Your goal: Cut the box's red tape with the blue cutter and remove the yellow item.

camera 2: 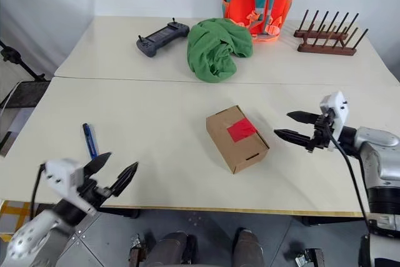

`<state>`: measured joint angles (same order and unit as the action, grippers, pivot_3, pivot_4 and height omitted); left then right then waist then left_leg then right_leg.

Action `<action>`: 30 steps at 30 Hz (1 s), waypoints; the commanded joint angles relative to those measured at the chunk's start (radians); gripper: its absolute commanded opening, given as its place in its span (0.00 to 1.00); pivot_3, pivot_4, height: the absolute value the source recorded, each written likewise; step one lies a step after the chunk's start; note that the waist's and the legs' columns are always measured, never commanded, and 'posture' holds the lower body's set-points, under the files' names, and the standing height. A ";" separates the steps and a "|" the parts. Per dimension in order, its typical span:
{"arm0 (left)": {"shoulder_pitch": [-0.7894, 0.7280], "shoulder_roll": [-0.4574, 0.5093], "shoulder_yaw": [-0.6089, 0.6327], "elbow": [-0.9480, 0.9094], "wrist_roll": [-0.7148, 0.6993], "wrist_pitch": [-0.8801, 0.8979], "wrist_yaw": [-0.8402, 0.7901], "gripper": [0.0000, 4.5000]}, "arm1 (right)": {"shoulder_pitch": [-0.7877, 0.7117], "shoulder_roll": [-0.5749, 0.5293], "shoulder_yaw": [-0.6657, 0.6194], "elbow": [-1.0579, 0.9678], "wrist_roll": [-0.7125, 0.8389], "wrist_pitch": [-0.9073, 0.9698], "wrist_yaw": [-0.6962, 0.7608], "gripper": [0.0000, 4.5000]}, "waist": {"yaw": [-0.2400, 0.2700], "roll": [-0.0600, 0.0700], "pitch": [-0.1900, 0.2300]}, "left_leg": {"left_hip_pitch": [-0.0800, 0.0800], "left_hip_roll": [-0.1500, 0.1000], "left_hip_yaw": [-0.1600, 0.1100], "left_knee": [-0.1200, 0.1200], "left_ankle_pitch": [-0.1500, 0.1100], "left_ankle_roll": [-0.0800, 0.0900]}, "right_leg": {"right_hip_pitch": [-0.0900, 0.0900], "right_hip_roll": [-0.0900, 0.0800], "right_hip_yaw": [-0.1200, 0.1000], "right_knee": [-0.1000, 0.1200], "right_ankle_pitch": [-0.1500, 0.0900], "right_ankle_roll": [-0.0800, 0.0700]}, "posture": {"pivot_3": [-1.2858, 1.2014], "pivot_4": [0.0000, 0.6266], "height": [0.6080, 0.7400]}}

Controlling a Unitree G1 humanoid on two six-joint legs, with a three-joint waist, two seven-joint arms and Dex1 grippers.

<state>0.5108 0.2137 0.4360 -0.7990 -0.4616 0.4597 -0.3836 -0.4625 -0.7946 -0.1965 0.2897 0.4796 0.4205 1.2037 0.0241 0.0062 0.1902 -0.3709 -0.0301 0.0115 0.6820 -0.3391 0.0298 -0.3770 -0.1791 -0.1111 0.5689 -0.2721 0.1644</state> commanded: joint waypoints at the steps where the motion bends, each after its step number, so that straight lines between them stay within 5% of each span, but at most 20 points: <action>1: 0.014 -0.041 0.079 -0.042 -0.002 -0.059 0.089 0.99 | -0.044 0.023 0.017 -0.012 0.003 0.006 -0.009 1.00 | 0.004 0.001 0.001 | 0.000 0.000 0.000 0.000 0.000 0.000 | 0.000 0.000 0.000 -0.001 0.000 0.000 | 0.52 0.24 1.00; 16: -0.489 -0.053 0.164 0.079 -0.052 0.506 0.657 0.99 | -0.082 0.071 0.020 -0.138 0.080 0.068 -0.003 1.00 | 0.003 0.001 0.001 | 0.000 -0.001 -0.001 0.000 -0.002 0.001 | -0.001 0.001 -0.001 0.007 0.001 0.000 | 0.52 0.24 1.00; 27: -0.684 -0.048 0.168 0.208 -0.018 0.780 0.722 0.99 | -0.116 0.057 0.027 -0.223 0.115 0.092 0.006 1.00 | 0.002 0.001 0.001 | 0.001 0.001 -0.001 0.001 -0.004 -0.004 | -0.001 0.007 0.000 0.007 0.001 0.000 | 0.52 0.24 1.00; 30: -0.715 -0.045 0.197 0.235 0.016 0.832 0.738 0.87 | -0.134 0.067 0.030 -0.220 0.117 0.093 -0.001 1.00 | 0.002 0.001 0.001 | 0.001 0.004 -0.001 0.001 -0.003 -0.005 | -0.001 0.009 0.000 0.007 0.001 0.000 | 0.52 0.24 1.00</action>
<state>-0.2068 0.1643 0.6144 -0.5799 -0.4641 1.2549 0.3444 -0.5786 -0.7304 -0.1571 0.1013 0.5782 0.5114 1.2076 0.0263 0.0076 0.1908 -0.3695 -0.0262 0.0105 0.6826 -0.3425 0.0242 -0.3782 -0.1697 -0.1107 0.5760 -0.2715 0.1645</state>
